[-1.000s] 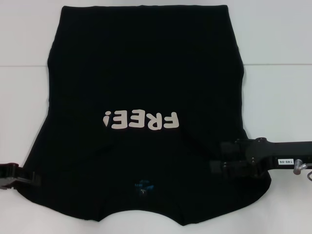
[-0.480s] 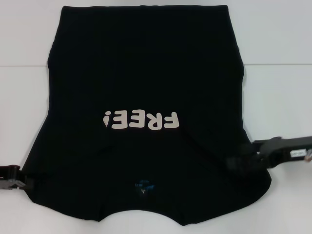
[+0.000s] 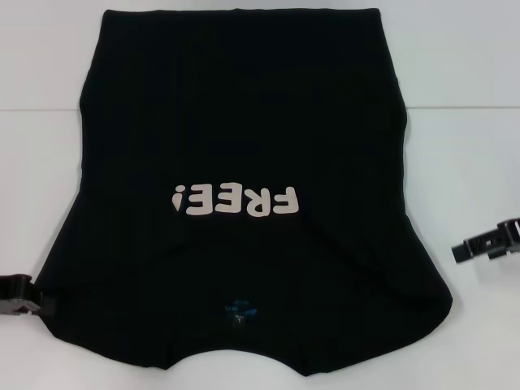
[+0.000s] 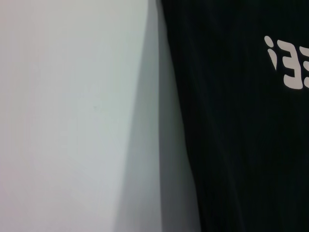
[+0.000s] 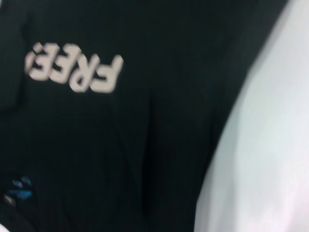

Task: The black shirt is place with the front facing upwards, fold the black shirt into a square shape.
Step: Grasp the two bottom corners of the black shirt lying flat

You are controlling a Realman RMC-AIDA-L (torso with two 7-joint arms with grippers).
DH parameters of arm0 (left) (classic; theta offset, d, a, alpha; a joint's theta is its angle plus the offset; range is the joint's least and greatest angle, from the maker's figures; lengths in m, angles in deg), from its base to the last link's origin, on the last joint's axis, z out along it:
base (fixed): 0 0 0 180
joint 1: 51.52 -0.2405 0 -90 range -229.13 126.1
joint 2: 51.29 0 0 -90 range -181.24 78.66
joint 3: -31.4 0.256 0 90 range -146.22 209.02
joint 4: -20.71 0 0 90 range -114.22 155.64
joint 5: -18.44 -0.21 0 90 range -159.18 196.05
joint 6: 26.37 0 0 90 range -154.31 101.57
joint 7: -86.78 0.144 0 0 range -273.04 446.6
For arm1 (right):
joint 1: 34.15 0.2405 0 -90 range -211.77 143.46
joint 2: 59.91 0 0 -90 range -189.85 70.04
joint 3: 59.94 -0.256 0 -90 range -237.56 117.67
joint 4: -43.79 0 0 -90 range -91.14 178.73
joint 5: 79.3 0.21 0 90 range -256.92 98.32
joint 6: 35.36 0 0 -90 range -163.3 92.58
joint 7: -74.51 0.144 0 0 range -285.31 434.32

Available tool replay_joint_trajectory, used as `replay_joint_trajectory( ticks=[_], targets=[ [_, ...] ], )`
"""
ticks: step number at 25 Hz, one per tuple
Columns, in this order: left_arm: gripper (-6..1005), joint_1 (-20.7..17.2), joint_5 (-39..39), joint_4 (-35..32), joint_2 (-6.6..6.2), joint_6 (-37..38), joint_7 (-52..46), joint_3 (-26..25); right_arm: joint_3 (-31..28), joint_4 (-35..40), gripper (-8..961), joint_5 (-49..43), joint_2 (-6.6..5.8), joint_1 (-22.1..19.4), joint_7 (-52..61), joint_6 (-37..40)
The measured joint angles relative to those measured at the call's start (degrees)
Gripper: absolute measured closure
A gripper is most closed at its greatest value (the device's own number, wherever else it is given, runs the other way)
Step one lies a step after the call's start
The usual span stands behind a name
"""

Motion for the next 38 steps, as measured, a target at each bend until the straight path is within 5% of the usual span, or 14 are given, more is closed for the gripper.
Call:
replay_joint_trajectory(
  ticks=[12, 29, 32, 38],
  targets=[
    [979, 0.2, 0.3, 0.4, -0.07, 0.2, 0.5, -0.2, 1.5, -4.8, 160, -1.1, 4.2, 1.7, -1.0, -1.6],
    [978, 0.1, 0.9, 0.4, -0.1, 0.7, 1.0, -0.3, 3.2, -6.7, 298, -1.5, 5.24, 2.3, -1.1, -4.3],
    [978, 0.3, 0.9, 0.4, -0.1, 0.7, 1.0, -0.3, 3.4, -6.7, 519, -1.5, 5.15, 2.3, -1.0, -4.3],
    [979, 0.6, 0.9, 0.4, -0.1, 0.7, 1.0, -0.4, 3.9, -6.7, 775, -1.5, 4.87, 2.3, -0.7, -4.3]
  ],
)
